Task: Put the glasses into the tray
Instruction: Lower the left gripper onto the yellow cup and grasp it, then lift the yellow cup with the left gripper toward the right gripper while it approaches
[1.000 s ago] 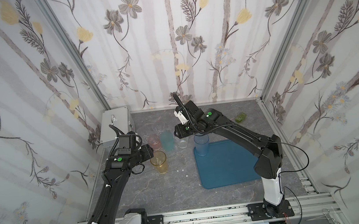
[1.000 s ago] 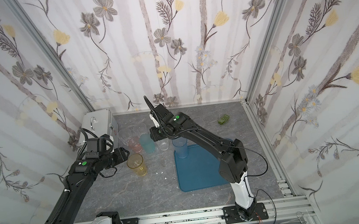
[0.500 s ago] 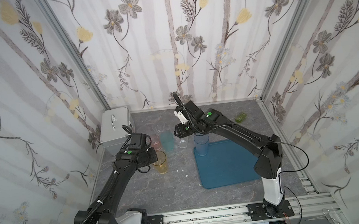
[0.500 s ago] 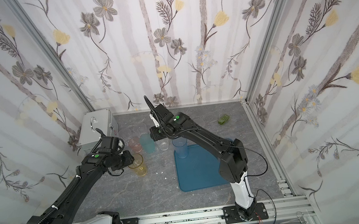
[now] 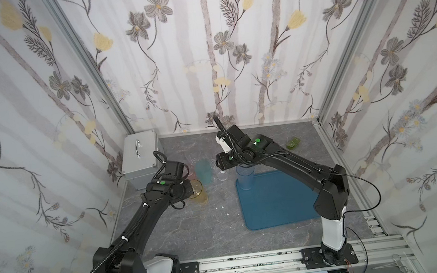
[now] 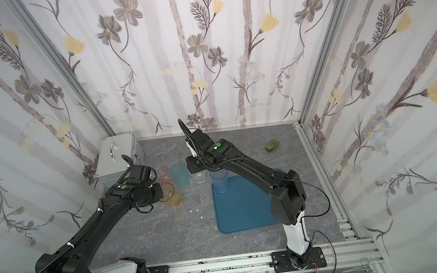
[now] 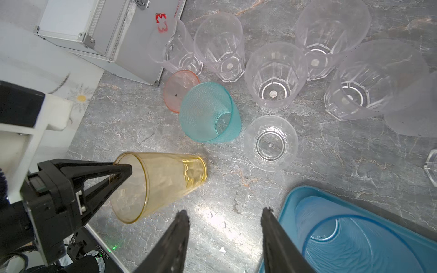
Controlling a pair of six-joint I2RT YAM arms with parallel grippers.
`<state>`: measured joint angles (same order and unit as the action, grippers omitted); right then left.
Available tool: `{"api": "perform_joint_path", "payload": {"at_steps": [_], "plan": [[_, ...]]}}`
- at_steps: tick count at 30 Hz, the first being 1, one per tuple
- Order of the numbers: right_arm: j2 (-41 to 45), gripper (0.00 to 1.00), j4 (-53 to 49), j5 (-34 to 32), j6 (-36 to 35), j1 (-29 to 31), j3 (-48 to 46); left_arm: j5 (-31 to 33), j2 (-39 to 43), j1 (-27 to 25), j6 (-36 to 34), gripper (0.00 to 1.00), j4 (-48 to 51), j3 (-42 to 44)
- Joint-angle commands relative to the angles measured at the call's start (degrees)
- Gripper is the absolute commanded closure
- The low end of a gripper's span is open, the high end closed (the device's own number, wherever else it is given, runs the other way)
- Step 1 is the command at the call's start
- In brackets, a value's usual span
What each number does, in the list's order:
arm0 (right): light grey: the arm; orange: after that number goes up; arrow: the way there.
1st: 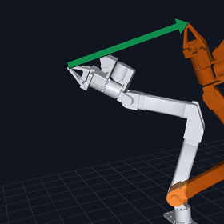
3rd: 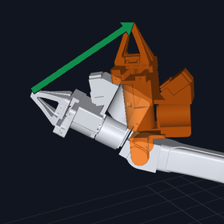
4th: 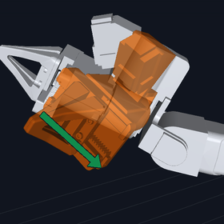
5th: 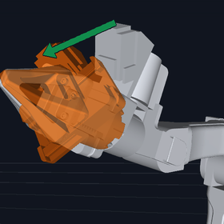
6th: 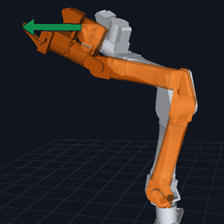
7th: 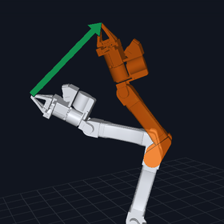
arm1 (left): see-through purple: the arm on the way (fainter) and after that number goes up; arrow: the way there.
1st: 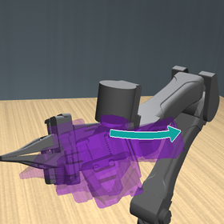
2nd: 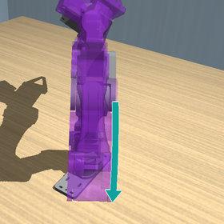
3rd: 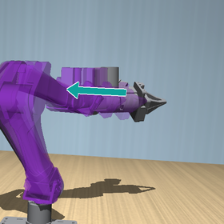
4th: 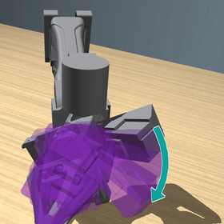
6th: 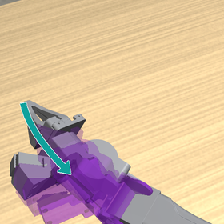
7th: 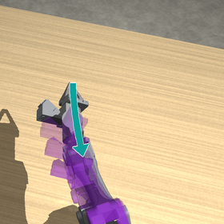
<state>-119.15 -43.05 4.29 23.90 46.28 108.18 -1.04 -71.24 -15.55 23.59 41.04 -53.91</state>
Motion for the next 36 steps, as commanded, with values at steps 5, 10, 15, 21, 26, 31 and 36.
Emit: {"api": "perform_joint_path", "payload": {"at_steps": [5, 10, 15, 21, 26, 31, 36], "plan": [[1.23, 0.50, 2.63, -1.33, -0.13, -0.40, -0.43, -1.32, 2.45, -0.13, -1.18, 1.00, 1.22, -2.00], [2.55, 0.50, 2.67, -2.50, -0.08, -1.13, -0.43, -2.36, 4.59, -1.36, -2.34, 1.00, 7.15, -9.68], [4.64, 0.50, 3.02, -3.62, 0.26, -3.14, -0.18, -2.43, 4.36, -1.40, -3.26, 1.00, 9.51, -19.60], [7.86, 0.50, 3.77, -6.77, 0.69, -6.45, -0.91, 2.73, -5.95, -2.73, -4.24, 1.00, 8.15, -32.21], [11.67, 0.50, 5.70, -8.32, 1.49, -9.42, -3.72, 8.92, -15.65, -7.14, -3.66, 1.00, 3.09, -39.62], [15.46, 0.50, 7.93, -10.33, 2.08, -10.35, -6.72, 11.87, -25.02, -11.92, -1.86, 1.00, -1.10, -48.69], [19.14, 0.48, 9.60, -12.19, 2.61, -10.48, -8.84, 11.98, -34.07, -17.00, -0.93, 1.00, -1.31, -58.08]]}}
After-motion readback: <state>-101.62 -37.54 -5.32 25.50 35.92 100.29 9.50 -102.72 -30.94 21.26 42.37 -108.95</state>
